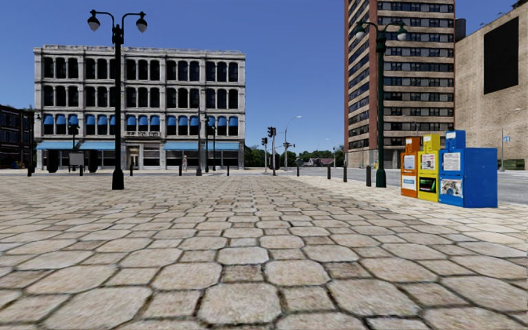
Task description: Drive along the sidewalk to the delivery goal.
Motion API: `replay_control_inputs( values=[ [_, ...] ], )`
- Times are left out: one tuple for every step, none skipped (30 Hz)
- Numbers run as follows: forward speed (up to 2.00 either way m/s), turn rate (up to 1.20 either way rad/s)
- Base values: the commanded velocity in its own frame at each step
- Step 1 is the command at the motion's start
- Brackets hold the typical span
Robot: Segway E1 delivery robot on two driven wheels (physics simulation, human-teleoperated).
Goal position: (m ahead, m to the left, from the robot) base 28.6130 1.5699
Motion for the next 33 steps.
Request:
replay_control_inputs(
  values=[
    [2.00,0.00],
    [2.00,0.00],
    [2.00,0.00],
    [2.00,0.00],
    [2.00,0.00],
    [2.00,0.00],
    [2.00,0.00],
    [2.00,0.00],
    [2.00,0.00],
    [2.00,0.00],
    [2.00,0.00],
    [2.00,0.00],
    [2.00,0.00],
    [2.00,0.05],
    [2.00,0.27],
    [2.00,0.38],
    [2.00,0.41],
    [2.00,0.41],
    [2.00,0.29],
    [2.00,0.06],
    [2.00,0.00],
    [2.00,0.00],
    [2.00,0.00],
    [2.00,0.00],
    [2.00,0.00],
    [2.00,0.00],
    [2.00,0.00],
    [2.00,0.00],
    [2.00,0.00],
    [2.00,0.00],
    [2.00,0.00],
    [2.00,0.00],
    [2.00,0.00]
  ],
)
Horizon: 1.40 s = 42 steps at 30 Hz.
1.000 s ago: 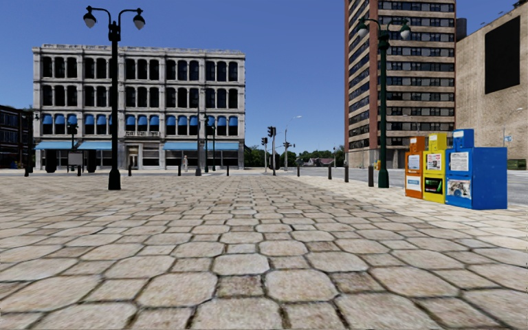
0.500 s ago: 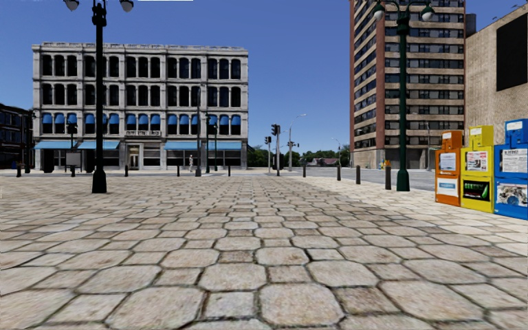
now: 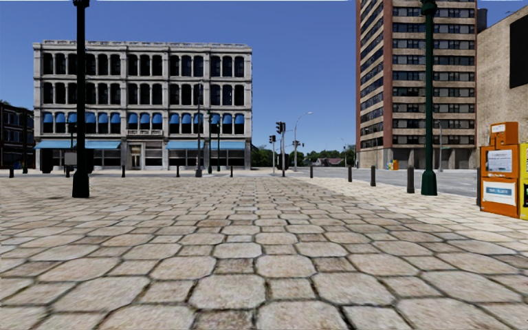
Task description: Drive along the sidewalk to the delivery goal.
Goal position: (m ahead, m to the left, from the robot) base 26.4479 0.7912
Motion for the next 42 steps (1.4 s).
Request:
replay_control_inputs(
  values=[
    [2.00,0.00],
    [2.00,0.00],
    [2.00,0.00],
    [2.00,0.00],
    [2.00,0.00],
    [2.00,0.00],
    [2.00,0.00],
    [2.00,0.00],
    [2.00,0.00],
    [2.00,0.00],
    [2.00,0.00],
    [2.00,0.00],
    [2.00,0.00],
    [2.00,0.00],
    [2.00,0.00],
    [2.00,0.00],
    [2.00,0.00],
    [2.00,0.00],
    [2.00,0.00],
    [2.00,0.00],
    [2.00,0.00],
    [2.00,0.00],
    [2.00,0.00],
    [2.00,0.00],
    [2.00,0.00],
    [2.00,0.00],
    [2.00,0.00],
    [2.00,0.00],
    [2.00,0.00],
    [2.00,0.00],
    [2.00,0.00],
    [2.00,0.00],
    [2.00,0.00],
    [2.00,0.00],
    [2.00,0.00],
    [2.00,0.00],
    [2.00,0.00],
    [2.00,0.00],
    [2.00,0.00],
    [2.00,0.00],
    [2.00,0.00],
    [2.00,0.00]
  ],
)
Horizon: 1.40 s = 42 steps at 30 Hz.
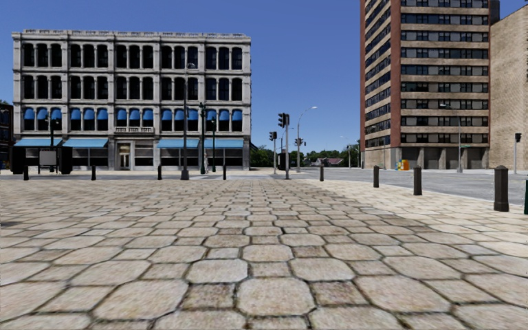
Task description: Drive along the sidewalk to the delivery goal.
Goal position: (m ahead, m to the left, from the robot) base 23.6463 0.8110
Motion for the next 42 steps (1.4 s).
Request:
replay_control_inputs(
  values=[
    [2.00,0.00],
    [2.00,0.00],
    [2.00,0.00],
    [2.00,0.00],
    [2.00,0.00],
    [2.00,0.00],
    [2.00,0.00],
    [2.00,0.00],
    [2.00,0.00],
    [2.00,0.00],
    [2.00,0.00],
    [2.00,0.00],
    [2.00,0.00],
    [2.00,0.00],
    [2.00,0.00],
    [2.00,0.00],
    [2.00,0.00],
    [2.00,0.00],
    [2.00,0.00],
    [2.00,0.00],
    [2.00,0.00],
    [2.00,0.00],
    [2.00,0.00],
    [2.00,0.00],
    [2.00,0.00],
    [2.00,0.00],
    [2.00,0.00],
    [2.00,0.00],
    [2.00,0.00],
    [2.00,0.00],
    [2.00,0.00],
    [2.00,0.00],
    [2.00,0.00],
    [2.00,0.00],
    [2.00,0.00],
    [2.00,0.00],
    [2.00,0.00],
    [2.00,0.00],
    [2.00,0.00],
    [2.00,0.00],
    [2.00,0.00],
    [2.00,0.00]
  ],
)
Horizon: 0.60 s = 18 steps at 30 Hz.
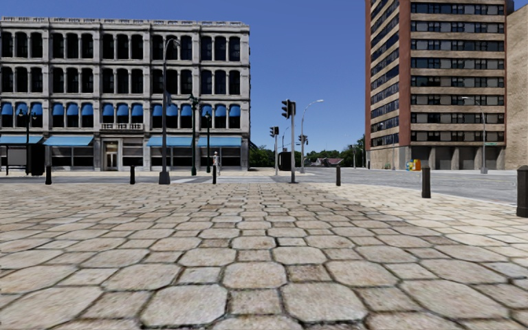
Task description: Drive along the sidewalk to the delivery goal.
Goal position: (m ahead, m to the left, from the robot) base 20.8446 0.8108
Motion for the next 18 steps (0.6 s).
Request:
replay_control_inputs(
  values=[
    [2.00,0.00],
    [2.00,0.00],
    [2.00,0.00],
    [2.00,0.00],
    [2.00,0.00],
    [2.00,0.00],
    [2.00,0.00],
    [2.00,0.00],
    [2.00,0.00],
    [2.00,0.00],
    [2.00,0.00],
    [2.00,0.00],
    [2.00,0.00],
    [2.00,0.00],
    [2.00,0.00],
    [2.00,0.00],
    [2.00,0.00],
    [2.00,0.00]
  ],
)
